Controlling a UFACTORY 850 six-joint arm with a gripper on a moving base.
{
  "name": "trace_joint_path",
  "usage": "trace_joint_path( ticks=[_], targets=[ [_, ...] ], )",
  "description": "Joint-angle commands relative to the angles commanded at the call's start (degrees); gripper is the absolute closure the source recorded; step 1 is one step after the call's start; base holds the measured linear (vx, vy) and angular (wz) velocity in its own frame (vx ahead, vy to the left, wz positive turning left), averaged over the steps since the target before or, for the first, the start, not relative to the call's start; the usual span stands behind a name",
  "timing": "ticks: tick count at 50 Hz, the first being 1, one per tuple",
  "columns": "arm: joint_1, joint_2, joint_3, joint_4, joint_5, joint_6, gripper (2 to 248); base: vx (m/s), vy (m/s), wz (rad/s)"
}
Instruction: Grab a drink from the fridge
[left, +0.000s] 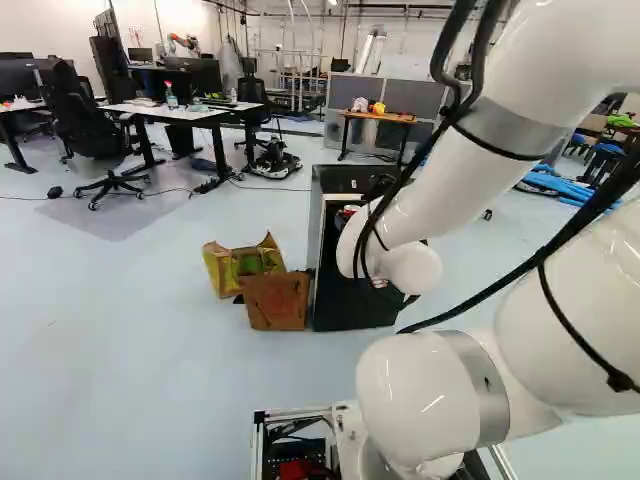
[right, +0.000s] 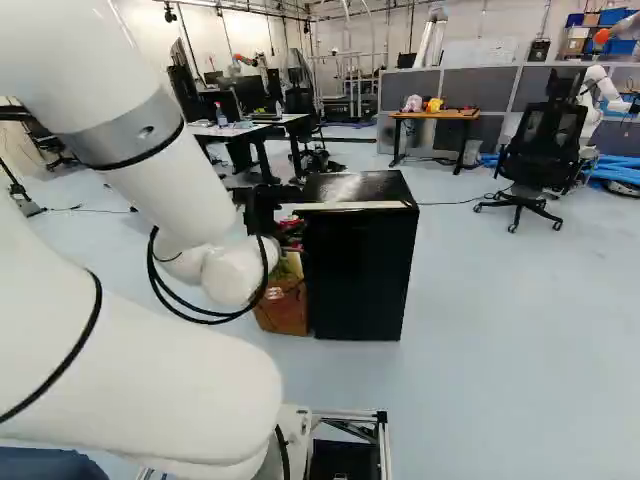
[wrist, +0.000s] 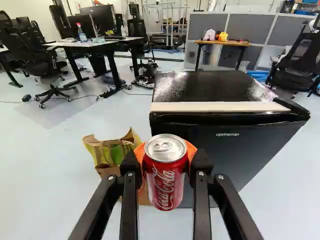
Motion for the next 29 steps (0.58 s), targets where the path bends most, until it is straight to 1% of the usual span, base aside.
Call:
trace_joint_path(
  ticks=[29],
  targets=[
    [0.07,0.64,0.76,-0.06,-0.11,0.05,150,0.000,0.000,0.000]
  ],
)
